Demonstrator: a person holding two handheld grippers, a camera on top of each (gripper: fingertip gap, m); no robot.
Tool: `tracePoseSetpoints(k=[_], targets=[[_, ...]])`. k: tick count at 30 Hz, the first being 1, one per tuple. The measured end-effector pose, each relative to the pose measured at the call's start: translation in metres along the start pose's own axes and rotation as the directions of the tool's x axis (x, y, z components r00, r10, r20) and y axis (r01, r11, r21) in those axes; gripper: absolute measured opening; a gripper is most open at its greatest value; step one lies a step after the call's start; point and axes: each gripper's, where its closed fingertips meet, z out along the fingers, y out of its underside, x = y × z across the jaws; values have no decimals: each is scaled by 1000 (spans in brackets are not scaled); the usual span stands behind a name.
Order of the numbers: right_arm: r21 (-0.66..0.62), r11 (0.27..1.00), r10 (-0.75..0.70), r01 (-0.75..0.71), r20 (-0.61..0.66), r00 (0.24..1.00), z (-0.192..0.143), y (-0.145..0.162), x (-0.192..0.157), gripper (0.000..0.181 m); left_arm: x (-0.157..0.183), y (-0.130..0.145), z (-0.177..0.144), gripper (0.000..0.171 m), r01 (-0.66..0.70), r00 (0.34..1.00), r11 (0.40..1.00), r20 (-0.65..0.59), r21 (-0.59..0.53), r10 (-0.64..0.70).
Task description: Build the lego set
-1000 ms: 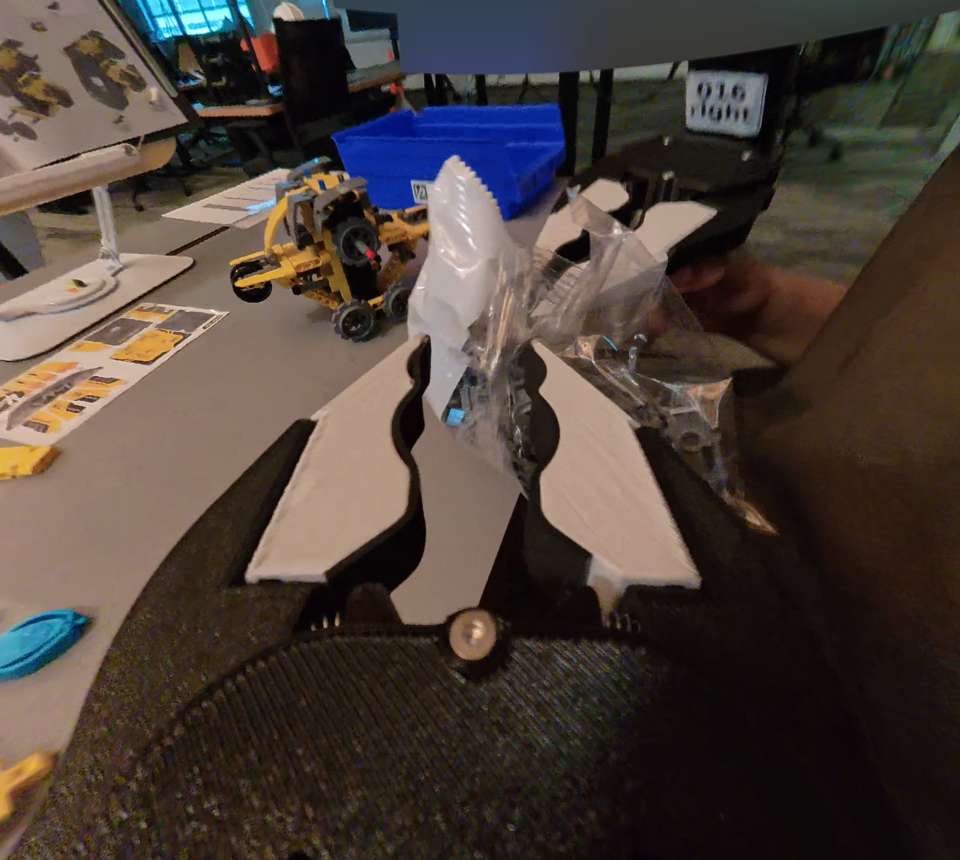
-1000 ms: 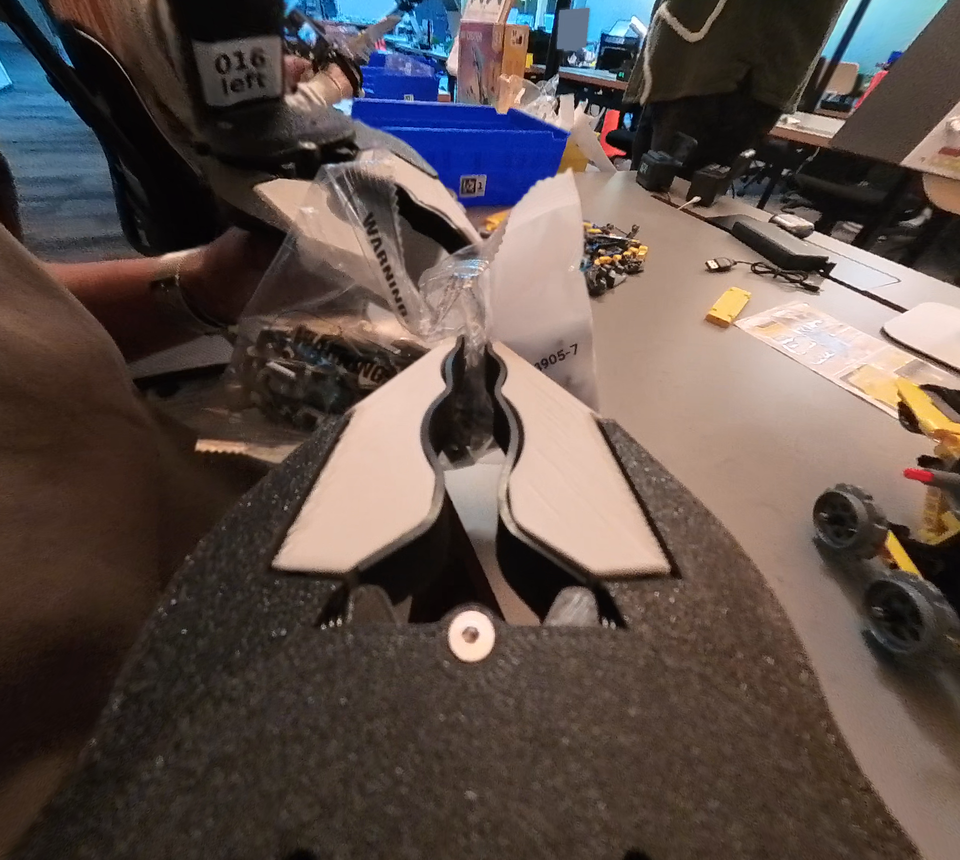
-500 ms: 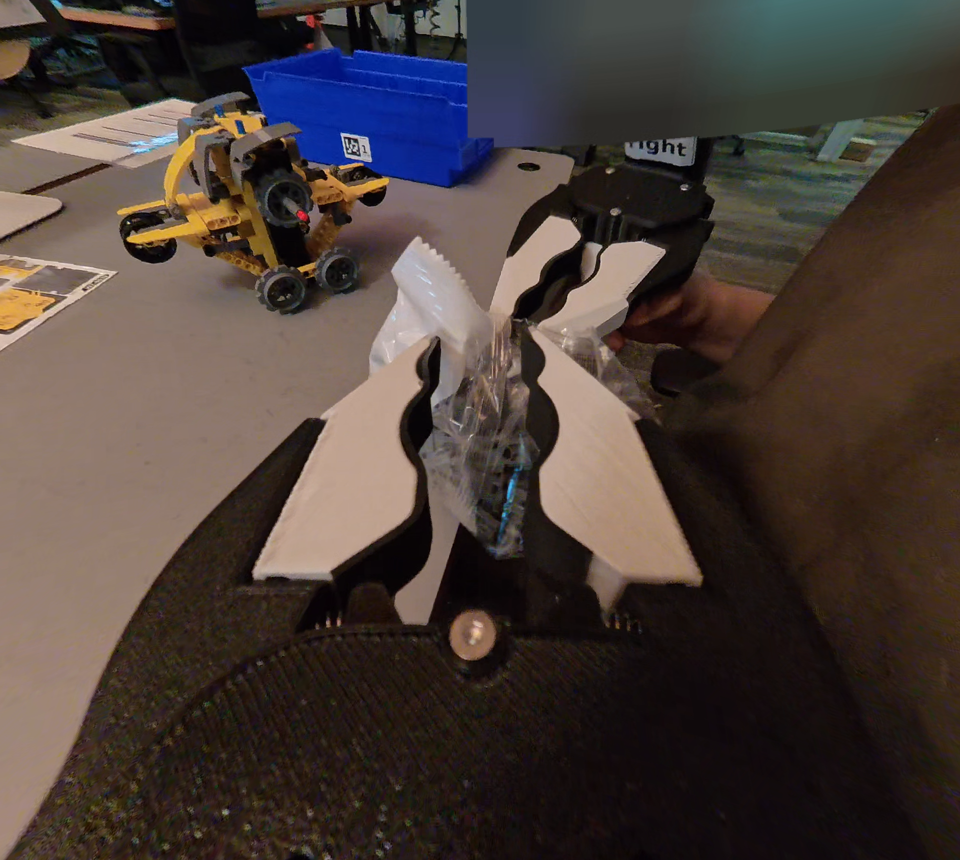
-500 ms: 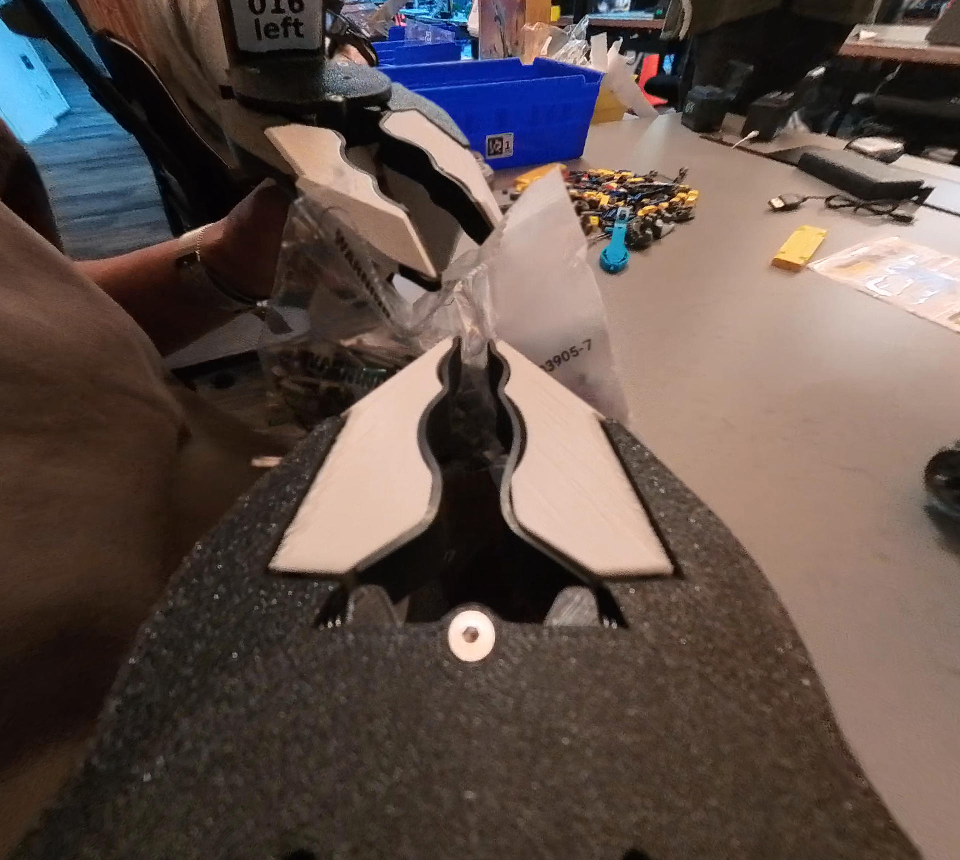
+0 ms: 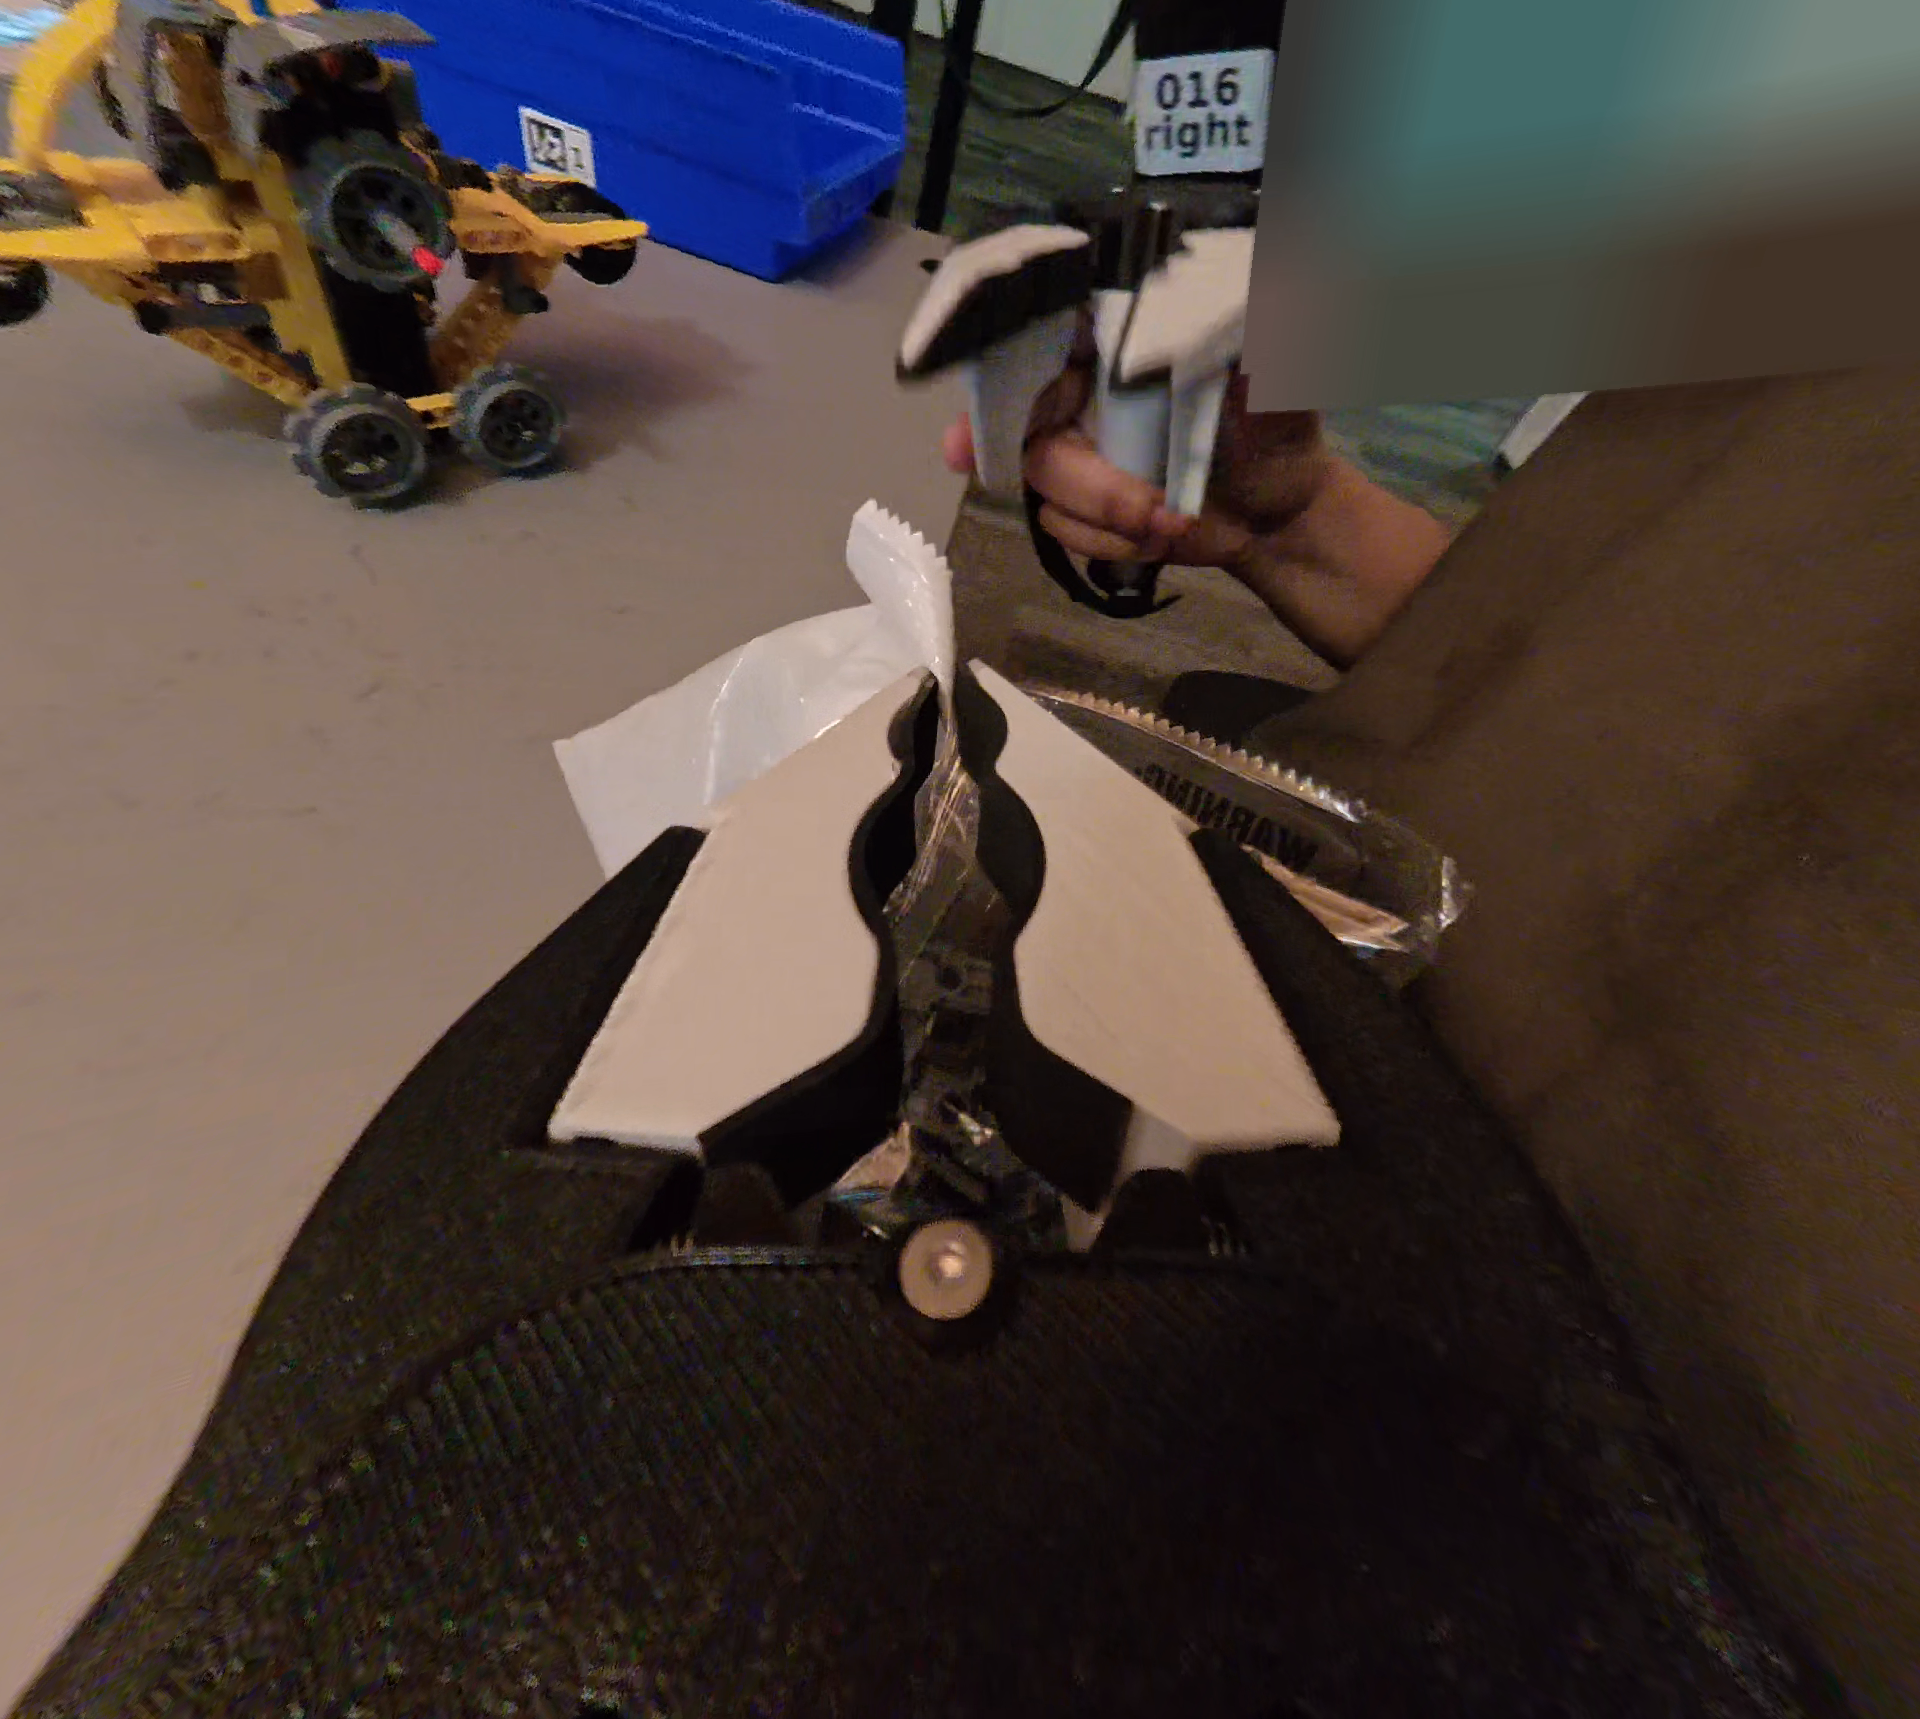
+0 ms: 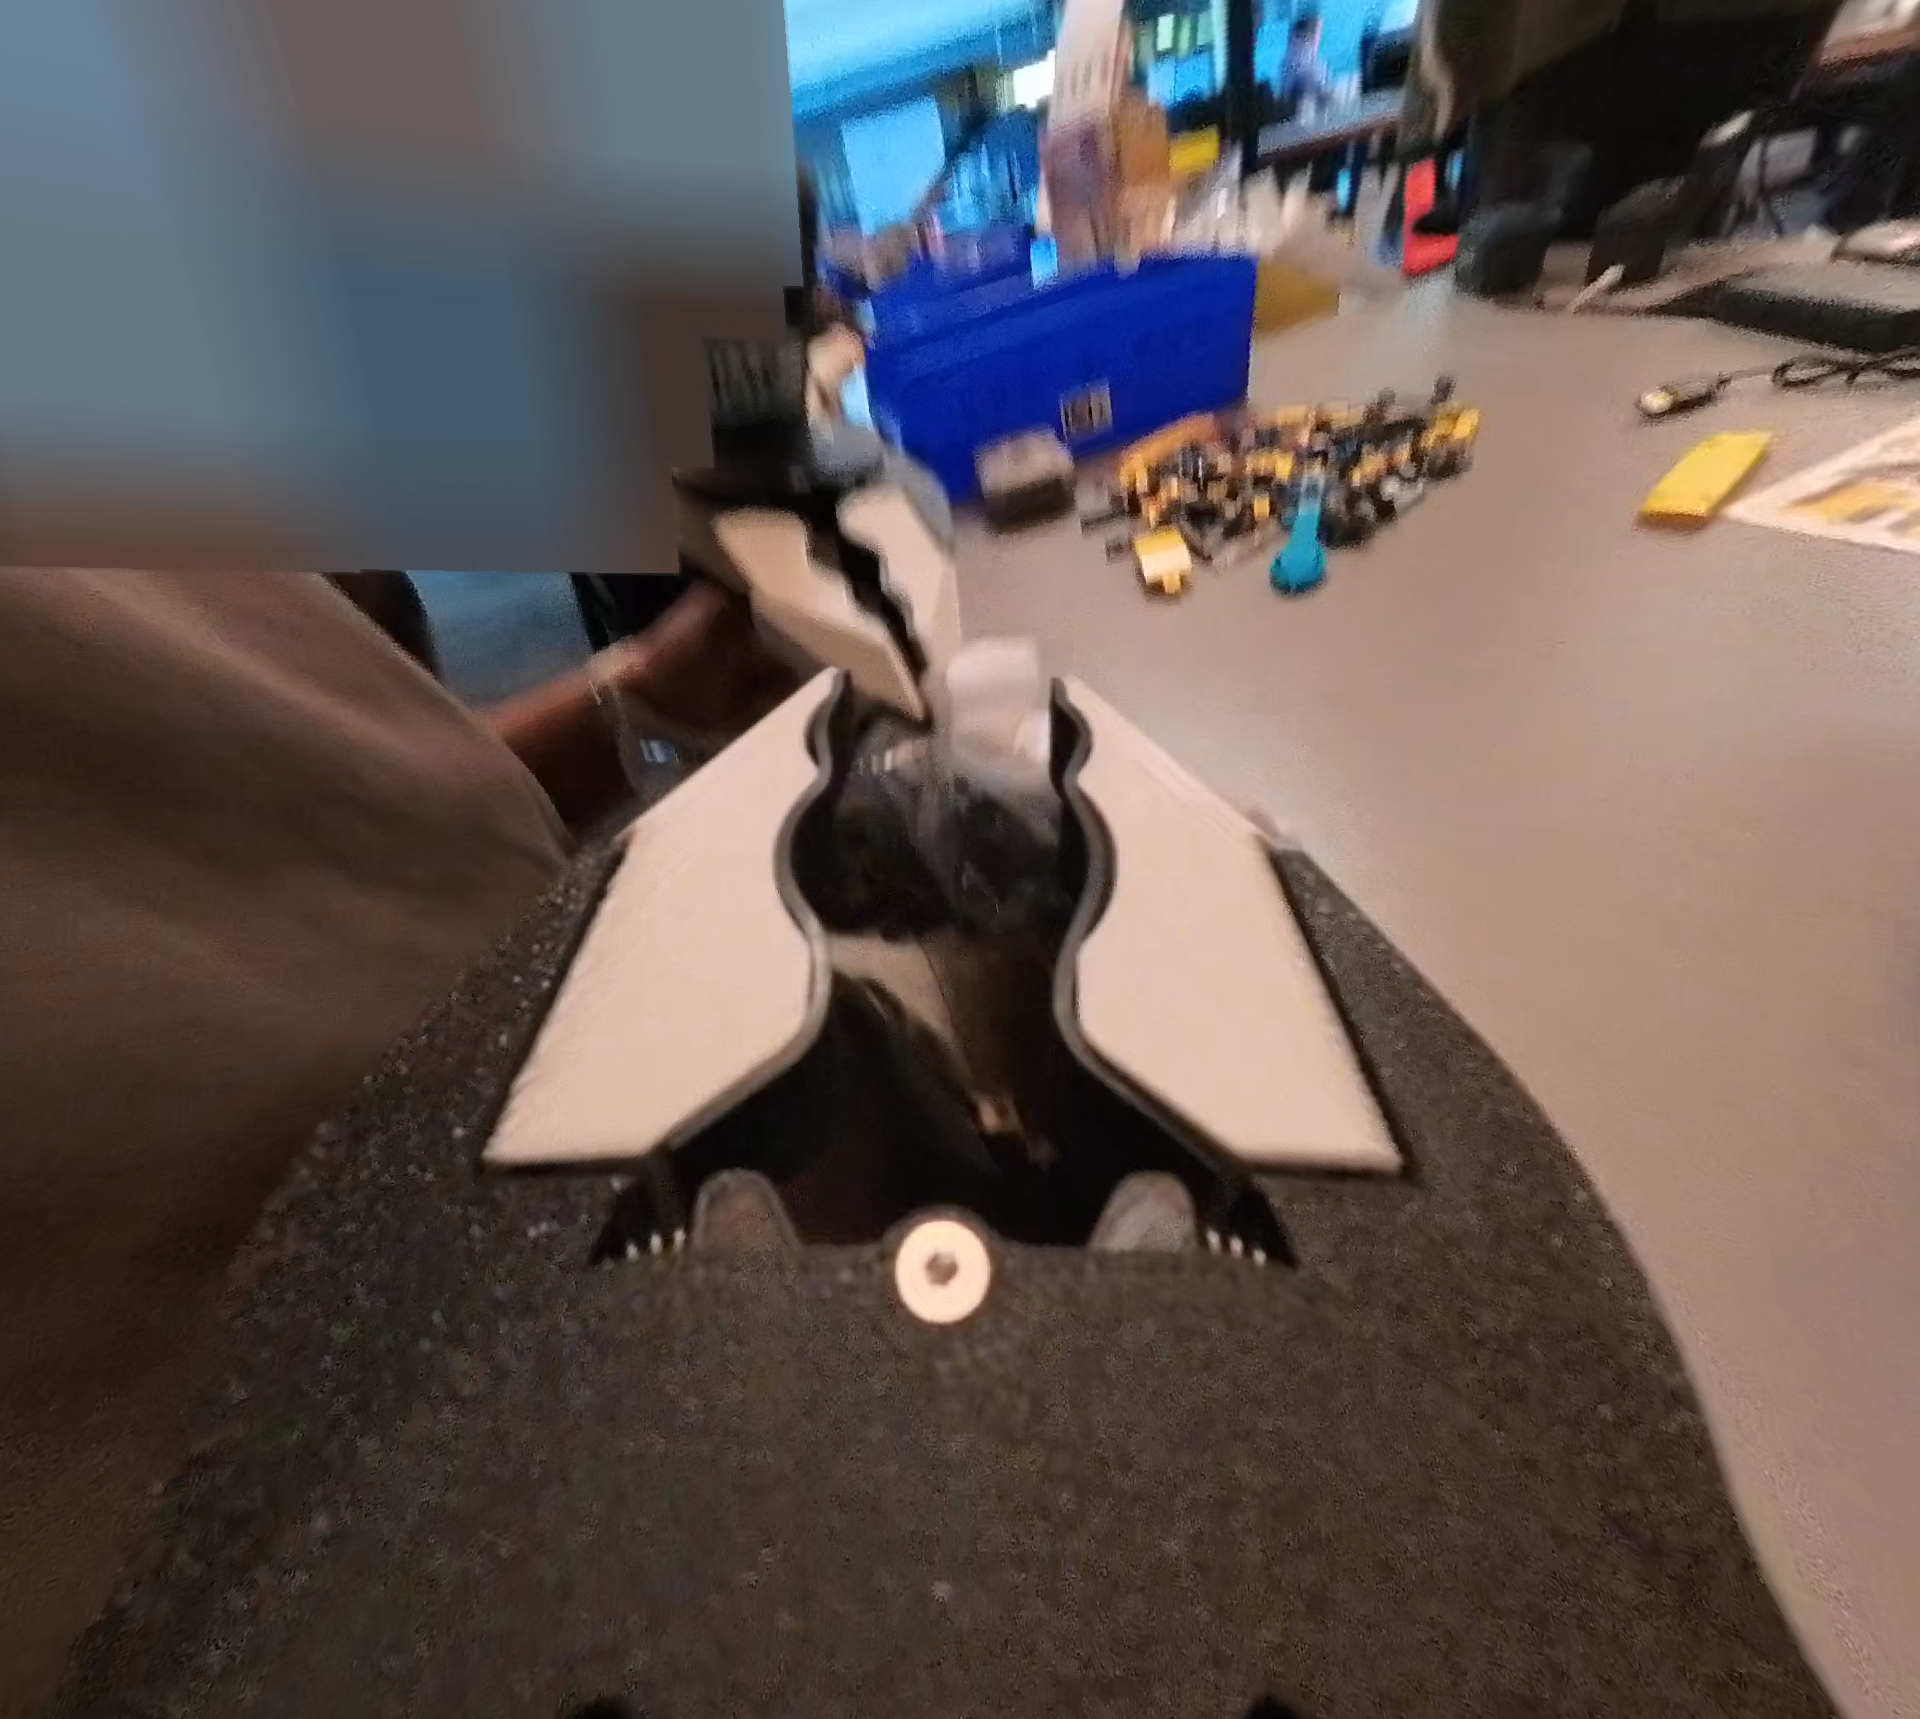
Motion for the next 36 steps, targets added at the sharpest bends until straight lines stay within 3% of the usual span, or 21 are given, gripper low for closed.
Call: tracePoseSetpoints(k=[2,5,7,11,21,24,28,32,36], targets=[[51,999,18,-17,-25,1000,-2,-10,6,39,2,0,2,0,-15,1000,1000,-16,11,15],[-88,995,-58,54,-42,997,21,13,4,47,1,-2,3,0,-78,997,997,13,15,77],[-96,995,-27,29,25,999,35,19,-5,49,6,0,5,0,-82,997,997,-14,-4,82],[-67,996,65,-60,70,995,42,18,4,5,8,0,1,1,-72,997,997,-24,20,72],[-38,998,41,-42,-24,999,44,9,20,0,8,-3,-17,30,-112,994,992,5,64,112],[-30,999,42,-43,-32,999,48,7,19,0,7,1,-12,27,-152,987,988,48,27,151],[-24,999,25,-26,-53,998,52,5,19,0,-7,-1,-14,0,-145,981,989,135,23,141],[-44,999,-8,2,-135,991,55,9,29,0,0,0,-14,0,-59,997,996,43,65,57],[-42,999,-14,7,-171,985,57,9,34,0,1,-1,-15,0,-124,990,990,78,66,118]])
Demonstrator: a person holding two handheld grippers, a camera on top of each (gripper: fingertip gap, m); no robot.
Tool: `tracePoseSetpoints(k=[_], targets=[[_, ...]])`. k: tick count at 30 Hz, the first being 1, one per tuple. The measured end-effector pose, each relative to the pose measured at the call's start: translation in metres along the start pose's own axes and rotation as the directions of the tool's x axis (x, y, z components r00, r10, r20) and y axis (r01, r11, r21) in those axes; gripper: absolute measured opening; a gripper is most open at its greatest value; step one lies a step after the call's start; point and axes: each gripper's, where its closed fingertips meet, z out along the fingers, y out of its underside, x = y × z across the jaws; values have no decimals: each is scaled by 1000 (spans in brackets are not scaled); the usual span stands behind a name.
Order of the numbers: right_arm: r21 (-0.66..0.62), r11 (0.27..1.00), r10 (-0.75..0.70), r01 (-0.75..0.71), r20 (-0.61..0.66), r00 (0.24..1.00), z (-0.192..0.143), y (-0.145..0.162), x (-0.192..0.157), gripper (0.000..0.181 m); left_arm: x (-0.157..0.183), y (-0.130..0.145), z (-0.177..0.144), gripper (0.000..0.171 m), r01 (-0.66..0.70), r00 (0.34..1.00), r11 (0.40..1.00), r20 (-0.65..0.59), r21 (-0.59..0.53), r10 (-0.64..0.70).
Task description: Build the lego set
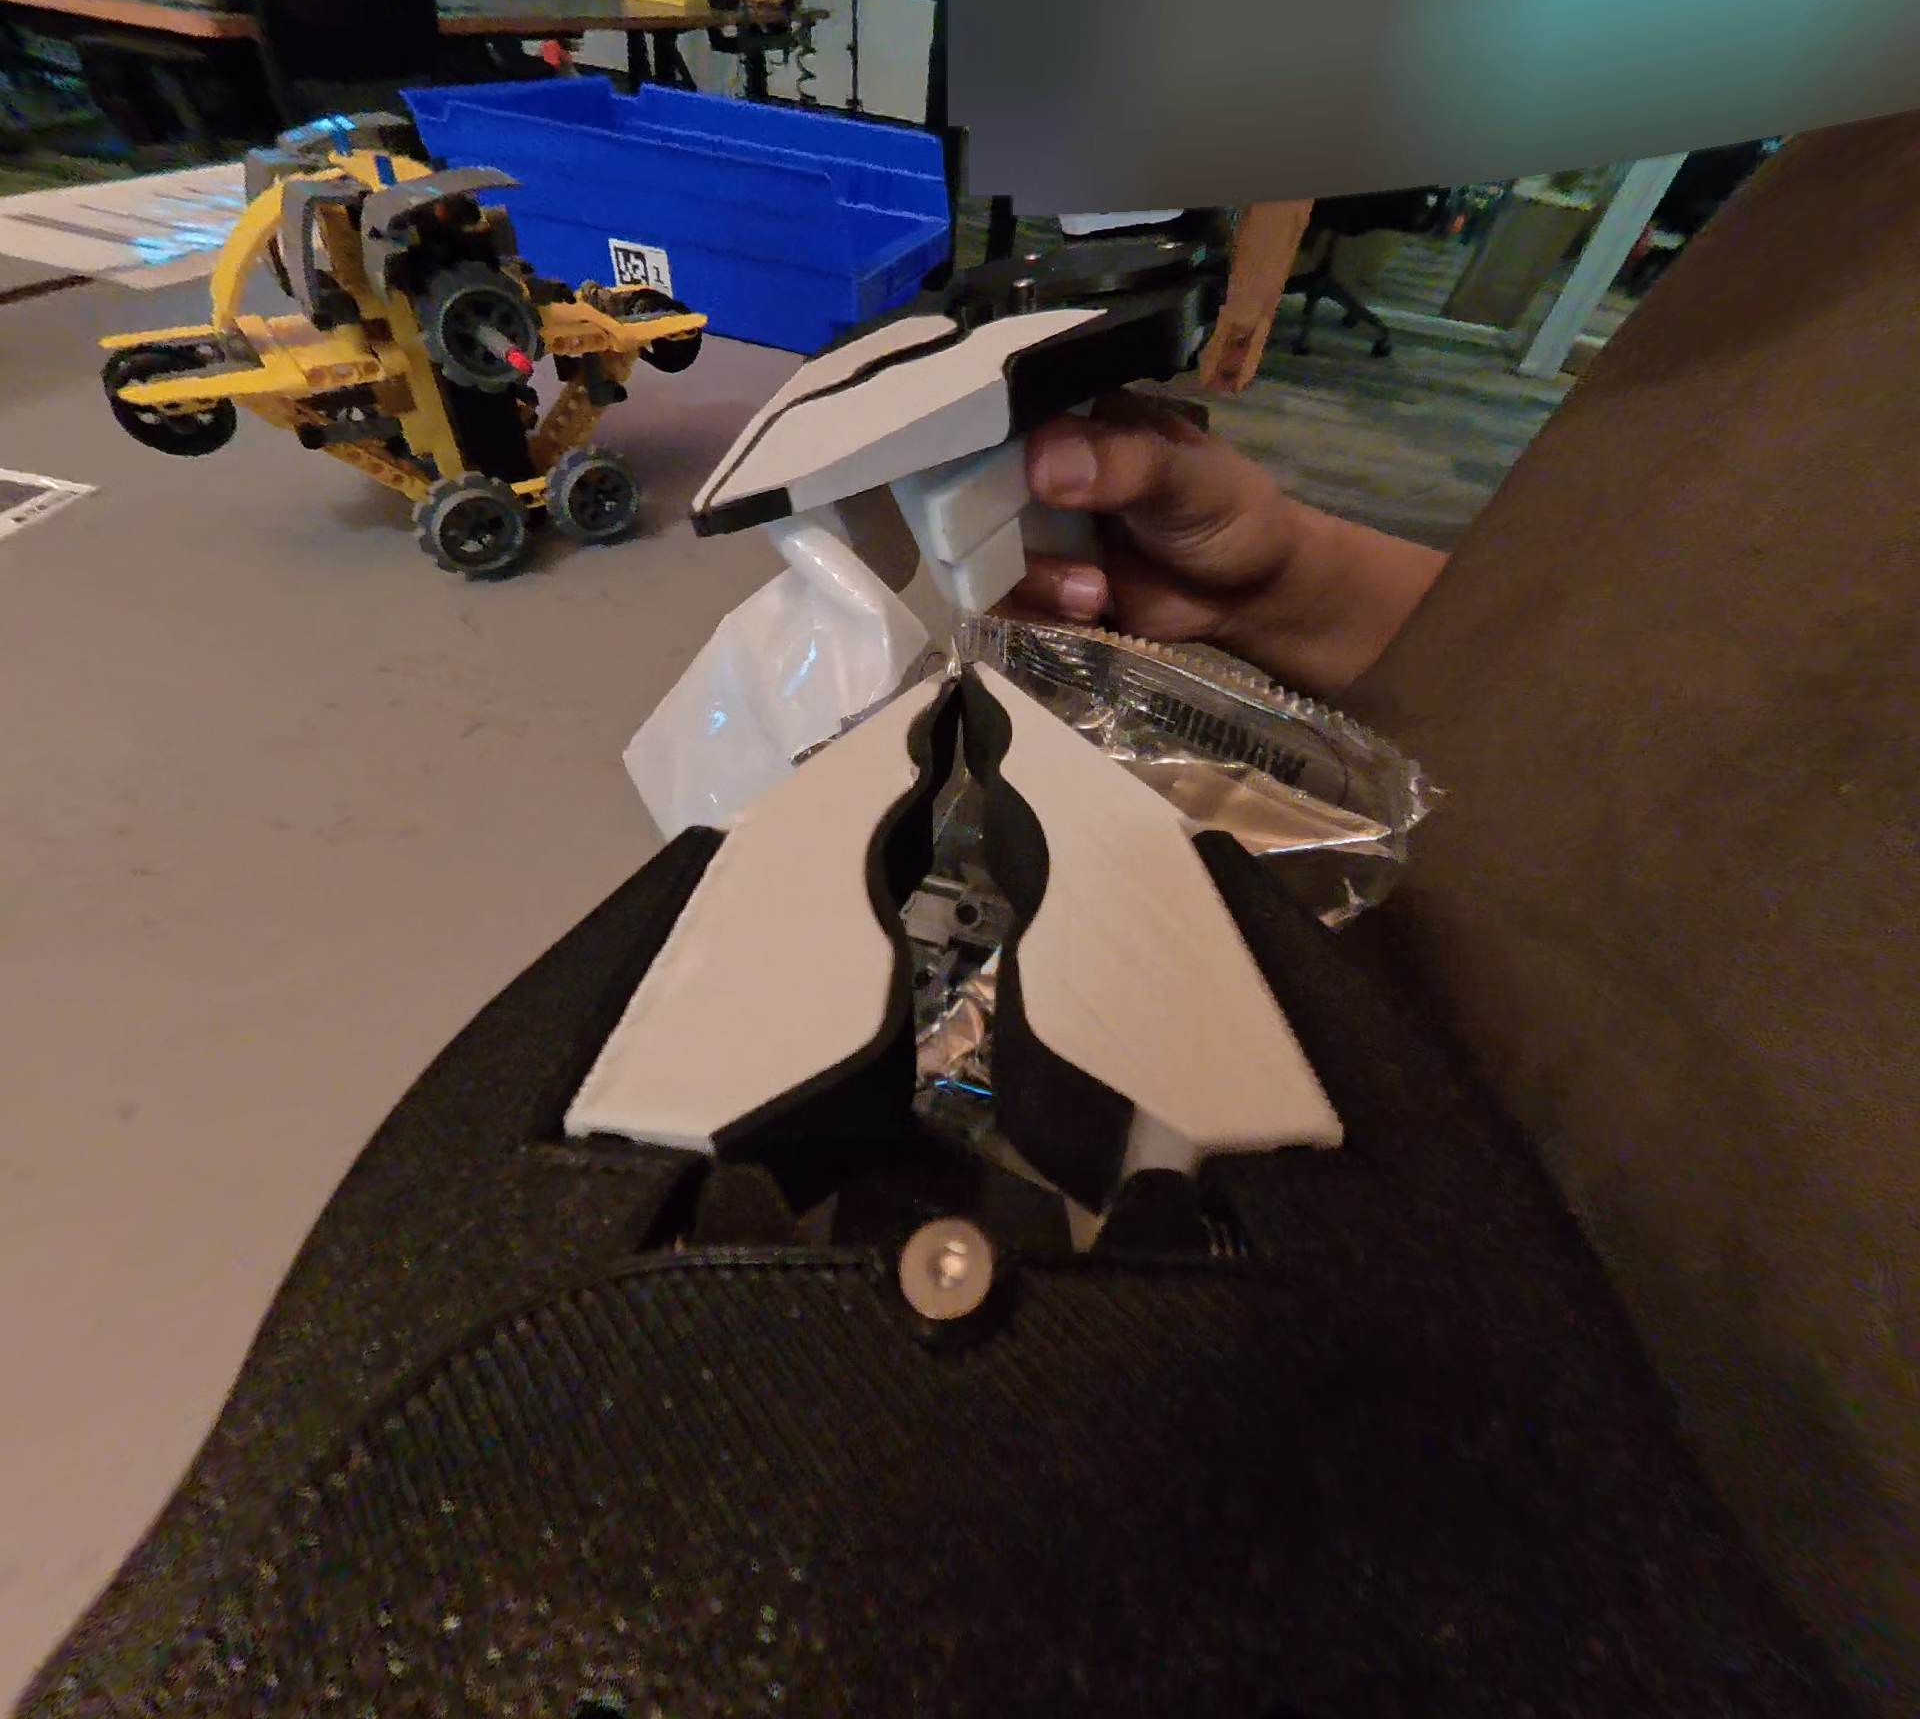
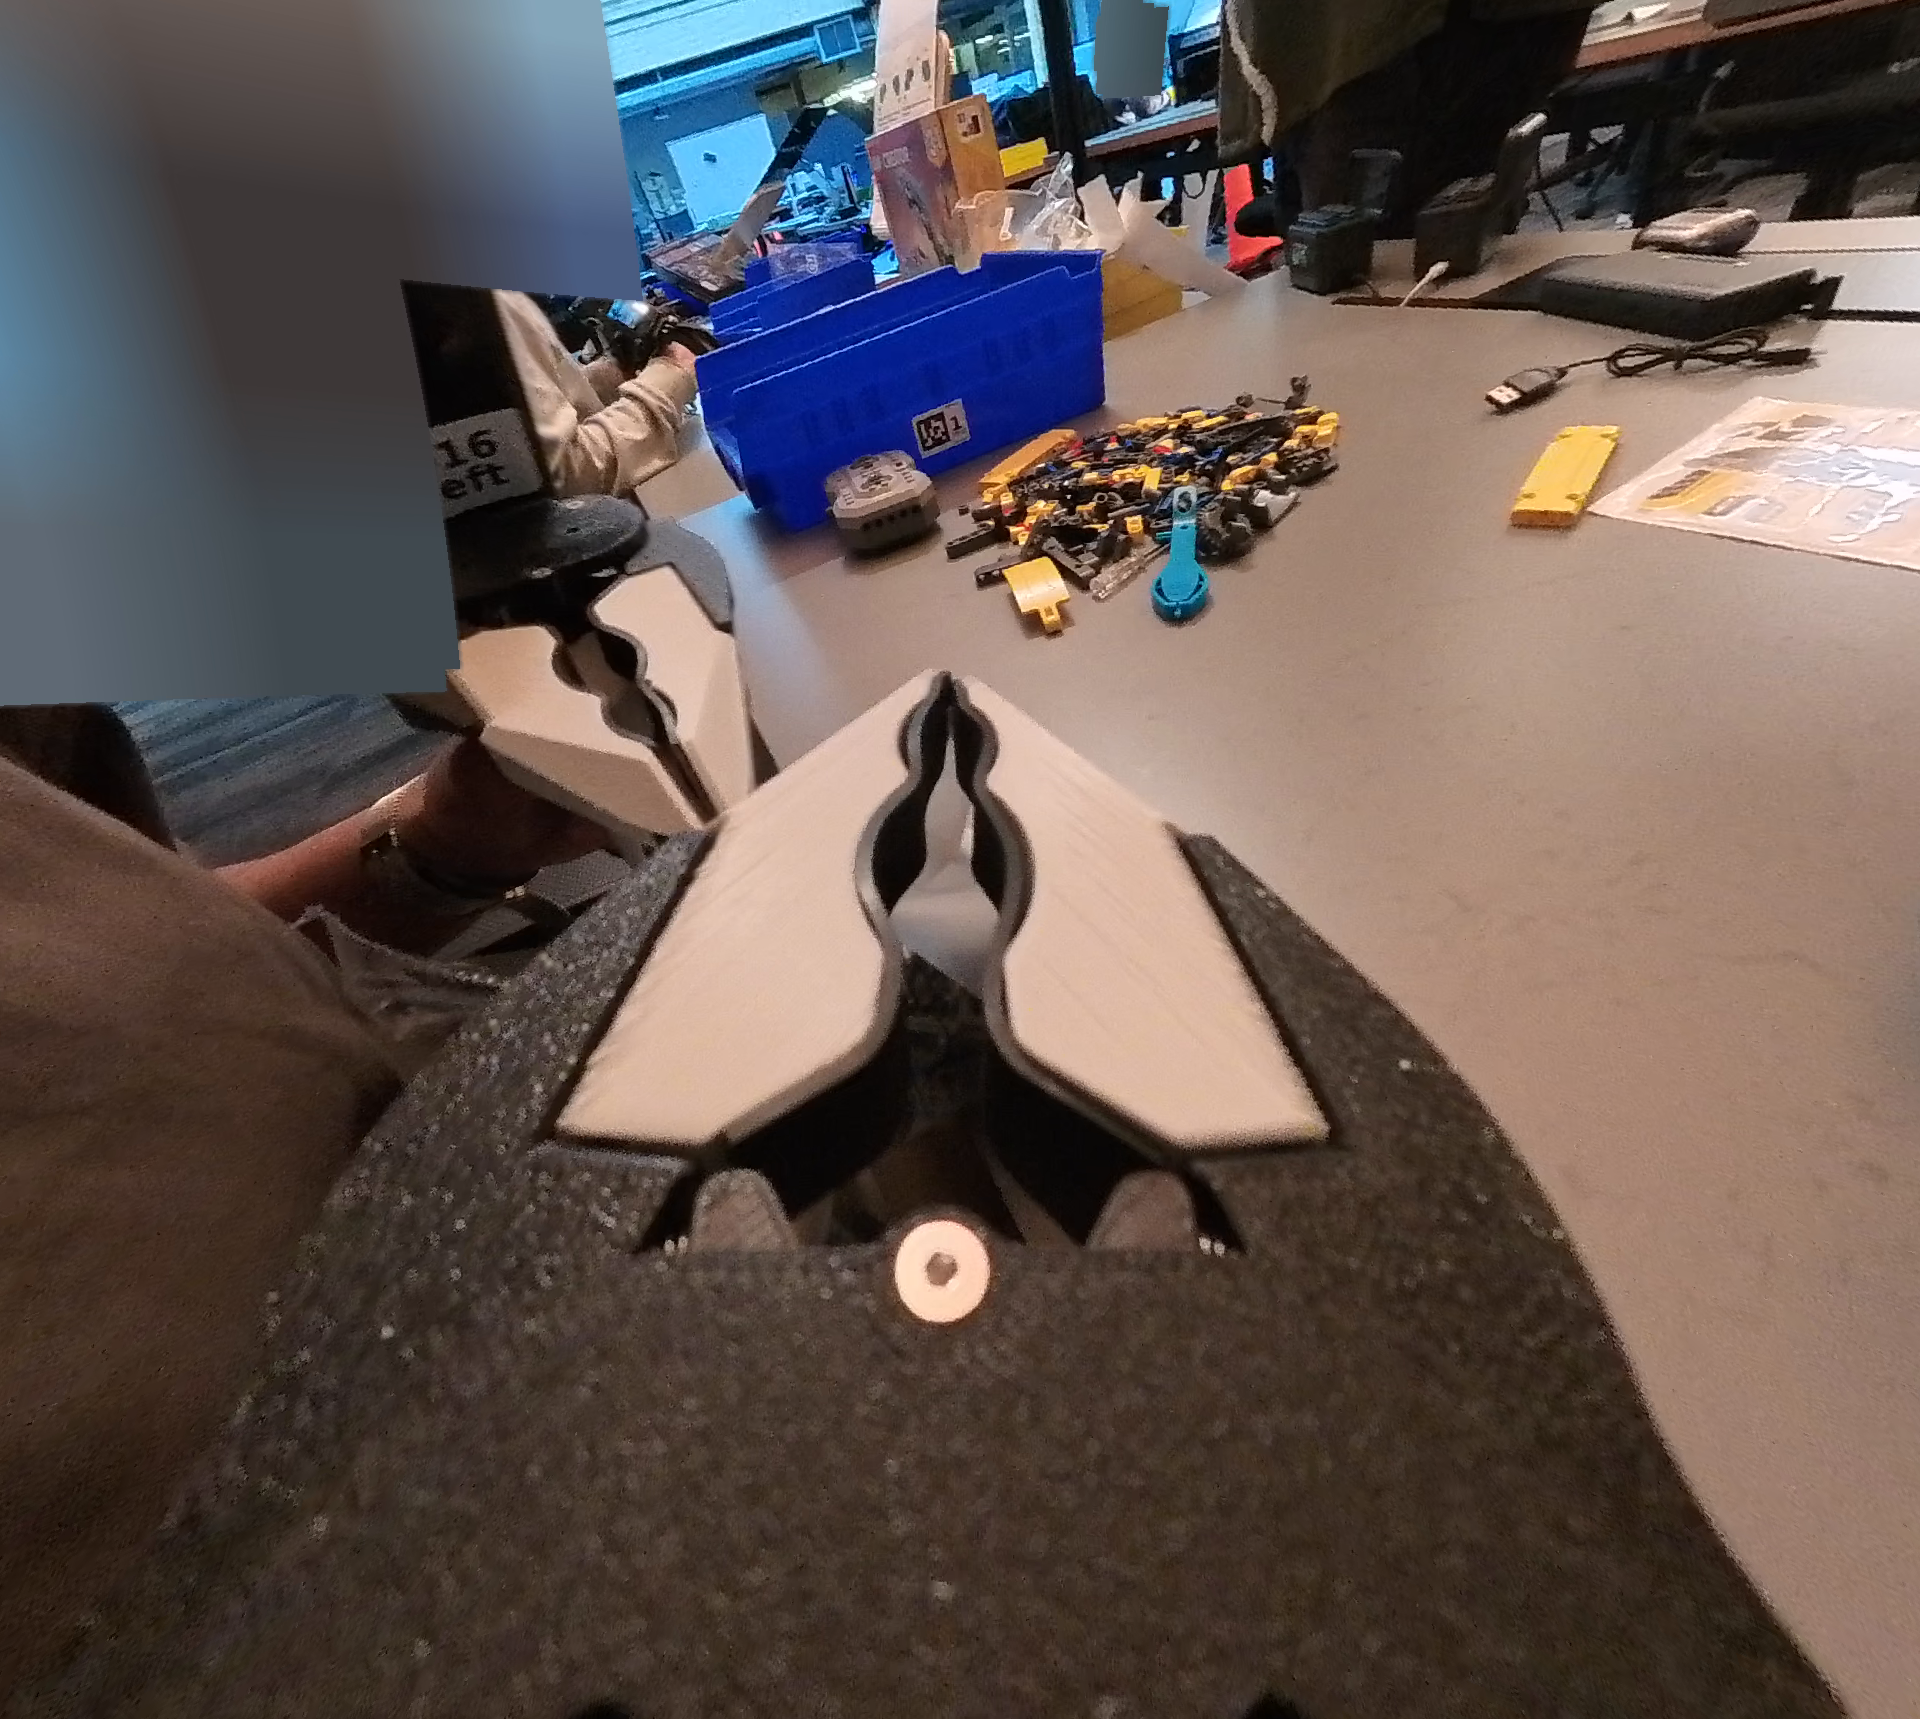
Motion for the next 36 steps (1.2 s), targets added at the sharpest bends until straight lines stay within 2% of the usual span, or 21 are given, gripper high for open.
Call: tracePoseSetpoints(k=[2,4,6,8,12,17,20,25,30,33,36], targets=[[3,1000,19,-19,-16,1000,1,1,4,0,4,0,1,0,-37,999,999,-13,-9,37],[21,999,44,-43,-45,998,1,1,10,0,18,2,4,0,-48,995,999,-85,-24,46],[41,997,72,-71,-34,997,0,-2,12,0,13,7,8,0,-71,997,996,-34,-49,69],[61,995,84,-83,-14,996,-1,-5,9,0,6,2,7,0,-104,994,994,26,-27,104],[67,996,60,-60,13,998,-1,-7,1,0,-2,-18,1,28,-100,993,993,72,61,95],[107,990,84,-88,37,996,-1,-13,0,0,1,-12,12,29,5,1000,1000,-2,17,-5],[114,989,85,-90,40,996,-1,-15,0,0,-2,-10,15,31,62,998,998,-4,22,-62],[116,991,62,-68,53,997,-1,-16,-4,0,-6,-10,13,31,79,997,997,3,15,-79],[120,991,58,-64,52,997,-1,-16,-3,0,0,-5,18,36,144,988,990,-60,3,-143],[105,992,66,-69,30,997,1,-13,0,0,5,5,24,28,179,979,983,-89,-43,-182],[104,992,68,-67,-6,998,3,-12,5,0,6,11,27,20,150,985,985,-73,-81,-156]])
